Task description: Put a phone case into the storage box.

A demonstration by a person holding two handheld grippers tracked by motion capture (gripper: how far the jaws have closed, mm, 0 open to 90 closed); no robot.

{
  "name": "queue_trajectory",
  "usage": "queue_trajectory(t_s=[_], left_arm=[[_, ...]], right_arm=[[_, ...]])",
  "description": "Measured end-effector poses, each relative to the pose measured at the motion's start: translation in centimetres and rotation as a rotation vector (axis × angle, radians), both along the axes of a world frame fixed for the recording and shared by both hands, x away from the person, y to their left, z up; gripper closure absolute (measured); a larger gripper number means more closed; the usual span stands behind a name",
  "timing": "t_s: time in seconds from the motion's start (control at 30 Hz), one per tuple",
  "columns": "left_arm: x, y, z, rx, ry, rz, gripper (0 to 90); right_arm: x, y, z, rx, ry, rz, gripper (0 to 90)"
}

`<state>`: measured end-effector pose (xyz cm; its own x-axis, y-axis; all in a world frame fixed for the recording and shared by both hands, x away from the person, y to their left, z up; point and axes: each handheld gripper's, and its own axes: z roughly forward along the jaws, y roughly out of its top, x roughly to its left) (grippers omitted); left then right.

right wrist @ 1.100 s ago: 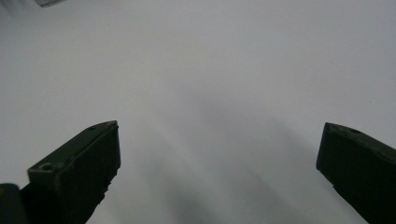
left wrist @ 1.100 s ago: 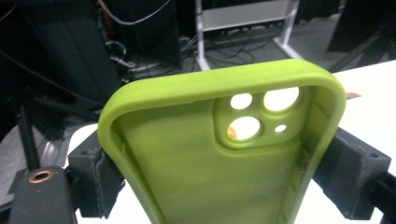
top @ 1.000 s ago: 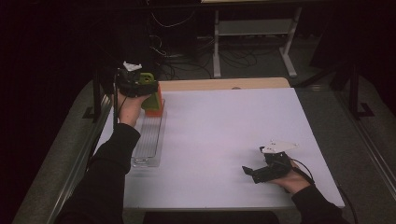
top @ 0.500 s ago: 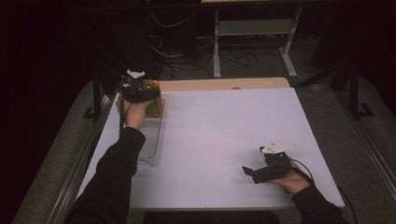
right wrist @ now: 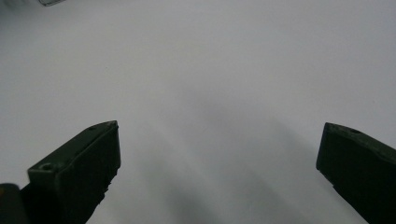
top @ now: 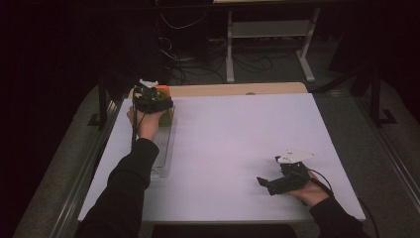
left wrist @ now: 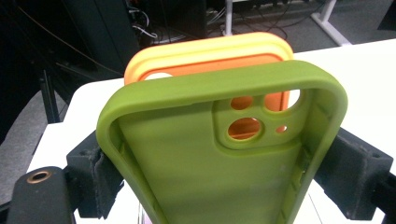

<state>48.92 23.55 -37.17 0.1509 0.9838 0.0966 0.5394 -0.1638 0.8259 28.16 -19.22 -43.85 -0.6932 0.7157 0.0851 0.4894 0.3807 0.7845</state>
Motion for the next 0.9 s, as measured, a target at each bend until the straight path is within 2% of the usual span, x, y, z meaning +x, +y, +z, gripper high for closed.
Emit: queue_trajectory(t_s=[0.33, 0.57, 0.77, 0.83, 0.9], left_arm=[[0.2, -0.2, -0.6, 0.015, 0.002, 0.009, 11.1], [0.4, 0.0, -0.9, 0.018, 0.030, 0.012, 1.5], [0.1, 0.4, -0.3, -0.004, 0.012, -0.019, 0.0], [-0.2, 0.7, 0.1, -0.023, 0.022, -0.031, 0.0], [-0.4, 1.0, 0.4, -0.014, 0.025, -0.051, 0.0]], right_arm=[[-0.1, 0.0, 0.0, 0.001, 0.004, -0.001, 0.0], [-0.1, 0.0, 0.0, 0.000, -0.003, 0.001, 0.0], [-0.1, 0.0, 0.0, 0.002, -0.004, 0.001, 0.0], [-0.1, 0.0, 0.0, 0.002, -0.005, 0.001, 0.0], [-0.1, 0.0, 0.0, 0.003, -0.004, 0.001, 0.0]])
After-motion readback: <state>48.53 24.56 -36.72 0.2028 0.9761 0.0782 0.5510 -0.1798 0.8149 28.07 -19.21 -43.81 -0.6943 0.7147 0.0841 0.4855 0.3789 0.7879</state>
